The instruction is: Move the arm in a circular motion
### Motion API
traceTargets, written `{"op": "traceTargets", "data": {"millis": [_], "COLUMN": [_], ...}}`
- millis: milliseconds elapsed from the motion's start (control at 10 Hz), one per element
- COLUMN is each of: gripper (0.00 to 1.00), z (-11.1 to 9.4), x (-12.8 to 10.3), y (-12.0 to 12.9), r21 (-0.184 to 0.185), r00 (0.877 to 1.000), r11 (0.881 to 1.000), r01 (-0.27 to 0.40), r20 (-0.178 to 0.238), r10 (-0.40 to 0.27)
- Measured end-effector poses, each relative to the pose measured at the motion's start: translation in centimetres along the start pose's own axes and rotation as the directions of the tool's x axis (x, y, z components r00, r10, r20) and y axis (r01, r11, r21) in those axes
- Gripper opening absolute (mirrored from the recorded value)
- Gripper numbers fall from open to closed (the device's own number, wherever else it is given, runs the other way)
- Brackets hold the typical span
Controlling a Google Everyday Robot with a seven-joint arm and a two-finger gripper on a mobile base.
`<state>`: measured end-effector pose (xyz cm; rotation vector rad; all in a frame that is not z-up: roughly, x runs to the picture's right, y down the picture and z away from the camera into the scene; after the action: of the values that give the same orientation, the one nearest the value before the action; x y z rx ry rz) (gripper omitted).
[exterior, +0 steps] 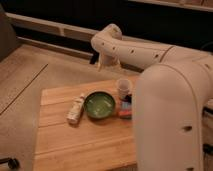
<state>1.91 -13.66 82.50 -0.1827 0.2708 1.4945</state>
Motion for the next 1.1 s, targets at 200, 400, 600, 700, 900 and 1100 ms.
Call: {"op": "traceTargets", "data": {"millis": [200,400,600,700,900,1100], "gripper": [0.65,0.65,0.65,0.65,0.65,0.65], "z": [1.1,1.4,0.7,-0.1,-2.2,-4.4], "x": [-4.2,-6.7,-6.1,-5.0,-2.6,1.0], "y": [3.7,10.4,16.8,19.6,22.3,21.4], "r21": [-0.03,-0.101,-0.185,-0.225,-0.272,-0.282], "r00": [0.995,0.976,0.951,0.938,0.92,0.923], "r11": [0.995,0.972,0.934,0.911,0.88,0.881], "r01": [0.092,0.21,0.307,0.346,0.39,0.38], "r20": [0.043,0.075,0.084,0.083,0.08,0.055], "r10": [-0.091,-0.203,-0.296,-0.335,-0.384,-0.38]}}
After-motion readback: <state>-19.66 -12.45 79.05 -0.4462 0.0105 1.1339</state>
